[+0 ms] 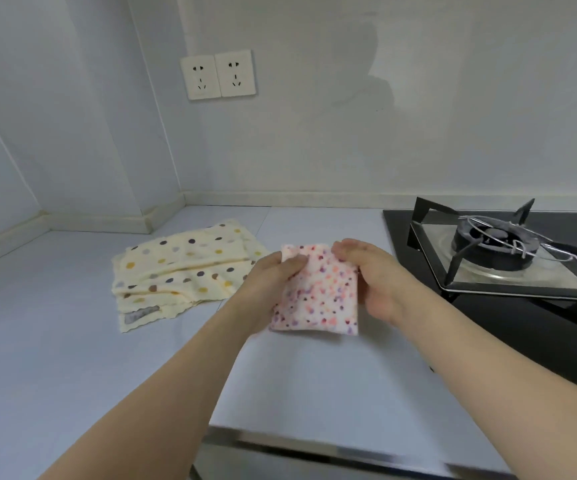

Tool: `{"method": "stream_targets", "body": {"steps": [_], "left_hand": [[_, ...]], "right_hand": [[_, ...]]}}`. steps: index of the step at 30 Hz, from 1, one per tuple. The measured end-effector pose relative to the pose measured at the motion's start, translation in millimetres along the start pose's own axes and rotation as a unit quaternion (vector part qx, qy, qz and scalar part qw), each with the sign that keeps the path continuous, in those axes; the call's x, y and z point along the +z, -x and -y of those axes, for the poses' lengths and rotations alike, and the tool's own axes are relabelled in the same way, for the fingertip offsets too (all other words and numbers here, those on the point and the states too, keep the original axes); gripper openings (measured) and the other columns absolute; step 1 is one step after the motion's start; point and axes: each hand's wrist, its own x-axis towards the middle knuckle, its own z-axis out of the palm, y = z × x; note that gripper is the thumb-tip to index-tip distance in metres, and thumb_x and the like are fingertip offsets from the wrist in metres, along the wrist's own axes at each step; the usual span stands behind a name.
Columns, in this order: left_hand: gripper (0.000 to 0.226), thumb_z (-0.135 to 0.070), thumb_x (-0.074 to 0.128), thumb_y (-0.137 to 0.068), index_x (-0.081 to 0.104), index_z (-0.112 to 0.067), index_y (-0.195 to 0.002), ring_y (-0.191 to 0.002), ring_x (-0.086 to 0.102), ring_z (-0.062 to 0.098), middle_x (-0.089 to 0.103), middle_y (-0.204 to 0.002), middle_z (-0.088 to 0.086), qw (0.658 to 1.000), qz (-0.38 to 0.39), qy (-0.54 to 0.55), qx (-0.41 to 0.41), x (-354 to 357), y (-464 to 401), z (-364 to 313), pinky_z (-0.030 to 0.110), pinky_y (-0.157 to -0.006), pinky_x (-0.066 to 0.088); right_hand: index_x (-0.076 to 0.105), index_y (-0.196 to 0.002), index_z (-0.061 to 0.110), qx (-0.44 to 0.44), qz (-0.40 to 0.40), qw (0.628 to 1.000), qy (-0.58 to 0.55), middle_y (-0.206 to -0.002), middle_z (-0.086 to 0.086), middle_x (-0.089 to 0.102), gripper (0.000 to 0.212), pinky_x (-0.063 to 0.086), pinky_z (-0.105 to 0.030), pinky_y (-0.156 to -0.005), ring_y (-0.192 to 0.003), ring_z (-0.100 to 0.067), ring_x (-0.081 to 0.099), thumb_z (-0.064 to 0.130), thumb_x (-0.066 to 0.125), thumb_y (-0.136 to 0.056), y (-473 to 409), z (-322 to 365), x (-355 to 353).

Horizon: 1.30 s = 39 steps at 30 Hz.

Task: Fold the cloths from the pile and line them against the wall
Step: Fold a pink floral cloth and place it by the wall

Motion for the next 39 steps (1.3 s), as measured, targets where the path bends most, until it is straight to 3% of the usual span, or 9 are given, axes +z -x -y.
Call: {"method": "stream_targets", "body": {"steps": [3, 7, 11, 15, 20, 23, 28, 35, 39], "left_hand": [[0.019, -0.027, 0.057, -0.096, 0.065, -0.013, -0.107, -0.090, 0.072, 0.021, 0.074, -0.102, 0.006, 0.998, -0.040, -0.038, 0.028, 16.4, -33.1, -25.9, 0.040, -0.079, 0.059], [0.022, -0.028, 0.055, -0.095, 0.061, -0.009, -0.102, -0.088, 0.071, 0.024, 0.070, -0.100, 0.010, 0.993, -0.070, -0.087, 0.022, 44.6, -53.4, -81.4, 0.044, -0.080, 0.059], [0.018, -0.028, 0.053, -0.092, 0.057, -0.010, -0.091, -0.091, 0.068, 0.028, 0.066, -0.097, 0.011, 0.992, -0.076, -0.100, -0.010, 86.0, -45.5, -153.6, 0.049, -0.084, 0.057], [0.019, -0.030, 0.051, -0.093, 0.053, -0.012, -0.086, -0.085, 0.062, 0.024, 0.058, -0.087, 0.002, 0.990, -0.065, -0.123, 0.009, 139.2, -31.7, -213.0, 0.045, -0.085, 0.055], [0.023, -0.028, 0.051, -0.095, 0.051, -0.007, -0.086, -0.067, 0.052, 0.015, 0.052, -0.076, 0.001, 0.986, -0.034, -0.158, 0.044, 218.0, -32.6, -253.9, 0.027, -0.063, 0.045], [0.024, -0.032, 0.056, -0.089, 0.055, -0.009, -0.087, -0.074, 0.057, 0.018, 0.057, -0.081, 0.005, 0.991, 0.010, -0.132, 0.015, 274.2, -33.9, -265.5, 0.030, -0.069, 0.048], [0.020, -0.030, 0.058, -0.076, 0.045, -0.015, -0.079, -0.071, 0.041, 0.022, 0.042, -0.079, 0.006, 0.995, 0.025, -0.080, -0.047, 372.4, -50.6, -259.6, 0.037, -0.063, 0.031], [0.007, -0.014, 0.057, -0.089, 0.058, -0.008, -0.086, -0.074, 0.061, 0.029, 0.060, -0.080, 0.014, 0.980, 0.113, -0.091, -0.135, 506.5, -69.6, -258.9, 0.038, -0.065, 0.049], [0.008, -0.014, 0.053, -0.092, 0.055, -0.008, -0.086, -0.075, 0.065, 0.027, 0.064, -0.082, 0.011, 0.979, 0.129, -0.098, -0.125, 565.7, -93.8, -258.9, 0.039, -0.072, 0.052]], "right_hand": [[0.067, -0.105, 0.005, 0.114, 0.002, 0.989, -0.098, -0.104, -0.017, 0.072, 0.031, 0.052, -0.046, -0.080, -0.095, -0.031, 0.069, 0.031, 0.051, -0.098, -20.0, 20.7, -2.8], [0.064, -0.115, 0.008, 0.152, -0.099, 0.983, -0.032, -0.100, -0.011, 0.073, 0.032, 0.057, -0.037, -0.066, -0.086, -0.027, 0.070, 0.031, 0.047, -0.101, -21.5, 65.5, -0.5], [0.049, -0.129, 0.006, 0.052, -0.259, 0.948, 0.177, -0.116, -0.010, 0.061, 0.042, 0.053, -0.043, -0.088, -0.101, -0.029, 0.061, 0.033, 0.039, -0.098, 0.0, 134.9, -3.7], [0.046, -0.125, 0.001, -0.038, -0.322, 0.913, 0.249, -0.114, -0.015, 0.056, 0.038, 0.043, -0.036, -0.081, -0.102, -0.029, 0.054, 0.028, 0.034, -0.100, 40.1, 202.0, -23.7], [0.046, -0.127, 0.006, -0.048, -0.341, 0.908, 0.240, -0.109, -0.009, 0.055, 0.039, 0.043, -0.032, -0.072, -0.092, -0.021, 0.054, 0.031, 0.032, -0.101, 72.0, 260.5, -85.0], [0.047, -0.123, 0.006, -0.069, -0.350, 0.901, 0.248, -0.099, -0.005, 0.054, 0.037, 0.039, -0.028, -0.061, -0.078, -0.014, 0.052, 0.032, 0.032, -0.102, 88.6, 286.7, -139.5], [0.045, -0.128, 0.006, -0.059, -0.355, 0.895, 0.263, -0.116, -0.011, 0.055, 0.040, 0.043, -0.034, -0.079, -0.099, -0.025, 0.054, 0.033, 0.033, -0.102, 111.1, 316.4, -249.2], [0.042, -0.135, 0.009, 0.016, -0.376, 0.893, 0.248, -0.127, -0.012, 0.055, 0.044, 0.045, -0.033, -0.075, -0.108, -0.028, 0.057, 0.037, 0.033, -0.101, 137.1, 349.7, -387.5], [0.045, -0.135, 0.009, 0.039, -0.375, 0.890, 0.257, -0.131, -0.010, 0.054, 0.048, 0.047, -0.042, -0.094, -0.114, -0.029, 0.054, 0.039, 0.035, -0.099, 136.9, 374.4, -444.6]]}}
